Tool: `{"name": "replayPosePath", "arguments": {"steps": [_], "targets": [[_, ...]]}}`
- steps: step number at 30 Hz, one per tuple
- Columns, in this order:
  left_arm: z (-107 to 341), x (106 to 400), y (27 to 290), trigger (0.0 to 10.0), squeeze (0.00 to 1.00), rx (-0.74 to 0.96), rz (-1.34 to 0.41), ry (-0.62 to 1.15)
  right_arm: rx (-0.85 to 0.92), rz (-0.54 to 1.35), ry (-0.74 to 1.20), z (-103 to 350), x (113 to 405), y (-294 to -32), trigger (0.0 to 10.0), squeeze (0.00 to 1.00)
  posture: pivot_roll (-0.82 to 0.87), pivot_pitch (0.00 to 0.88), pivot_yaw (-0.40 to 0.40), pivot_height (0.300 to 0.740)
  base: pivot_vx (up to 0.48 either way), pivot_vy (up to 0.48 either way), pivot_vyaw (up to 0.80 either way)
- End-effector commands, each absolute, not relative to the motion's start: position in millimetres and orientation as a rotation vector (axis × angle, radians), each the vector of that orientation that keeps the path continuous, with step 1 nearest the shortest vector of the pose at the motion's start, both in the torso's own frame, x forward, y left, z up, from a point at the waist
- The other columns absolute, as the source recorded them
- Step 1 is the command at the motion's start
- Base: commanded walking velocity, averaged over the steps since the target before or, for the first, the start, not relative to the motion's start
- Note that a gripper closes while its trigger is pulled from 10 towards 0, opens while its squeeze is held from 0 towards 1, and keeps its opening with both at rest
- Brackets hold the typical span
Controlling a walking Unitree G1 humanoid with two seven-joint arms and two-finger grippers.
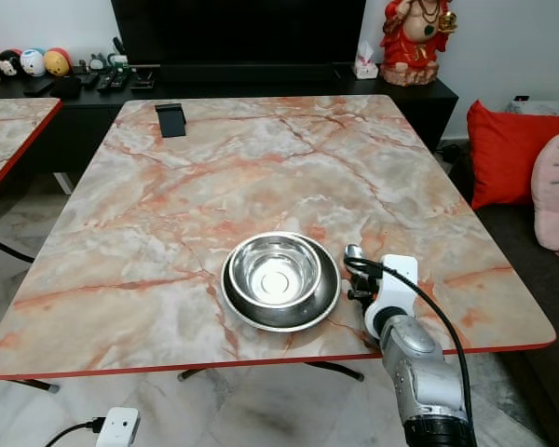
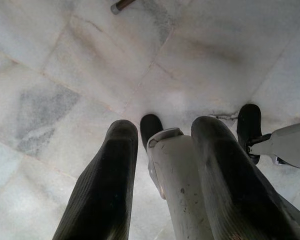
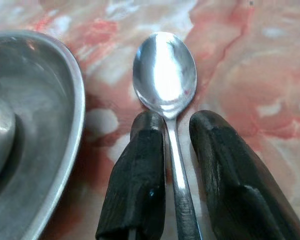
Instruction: Setting the table
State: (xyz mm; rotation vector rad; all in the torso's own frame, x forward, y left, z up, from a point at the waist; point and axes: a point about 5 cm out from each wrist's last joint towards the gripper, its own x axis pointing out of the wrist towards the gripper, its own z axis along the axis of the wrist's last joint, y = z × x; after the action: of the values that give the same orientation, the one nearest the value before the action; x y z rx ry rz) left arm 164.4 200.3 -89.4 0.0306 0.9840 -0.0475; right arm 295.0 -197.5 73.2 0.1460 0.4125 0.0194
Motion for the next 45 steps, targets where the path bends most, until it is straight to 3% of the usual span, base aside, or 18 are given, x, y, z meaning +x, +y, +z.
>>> {"name": "replayPosePath", "arguments": {"steps": [1,9,16,23,35,45], "targets": [[-89.7,163.2,201.8,10.0,0.0,0.039,-0.054,0.992,0.157,0.029,0.322,89.2,300.0,-196.5,10.0,0.0,-0.03,0.0,-0.008,0.736,0.0,0.0,0.0],[-90.0,162.5,201.9,10.0,0.0,0.04,-0.053,0.992,0.092,0.008,-0.008,126.8,305.1,-196.0,10.0,0.0,-0.03,0.0,-0.01,0.736,0.0,0.0,0.0],[-90.8,160.1,202.4,10.0,0.0,0.04,-0.05,0.994,0.061,-0.065,-0.116,127.3,293.7,-201.1,10.0,0.0,-0.03,0.0,-0.013,0.736,0.0,0.0,0.0],[-92.8,154.5,203.0,10.0,0.0,0.025,-0.032,1.002,0.011,-0.111,-0.139,113.8,278.9,-208.2,10.0,0.0,-0.03,0.0,-0.015,0.736,0.0,0.0,0.0],[-94.8,148.7,203.9,10.0,0.0,0.042,-0.044,1.015,0.028,-0.12,-0.185,115.7,284.9,-205.6,10.0,0.0,-0.02,0.0,-0.008,0.736,0.0,0.258,0.0],[-93.5,151.5,205.4,10.0,0.0,0.039,-0.03,1.004,0.046,-0.066,-0.222,121.1,288.8,-193.7,10.0,0.0,-0.01,0.0,-0.004,0.736,0.0,0.313,0.6]]}}
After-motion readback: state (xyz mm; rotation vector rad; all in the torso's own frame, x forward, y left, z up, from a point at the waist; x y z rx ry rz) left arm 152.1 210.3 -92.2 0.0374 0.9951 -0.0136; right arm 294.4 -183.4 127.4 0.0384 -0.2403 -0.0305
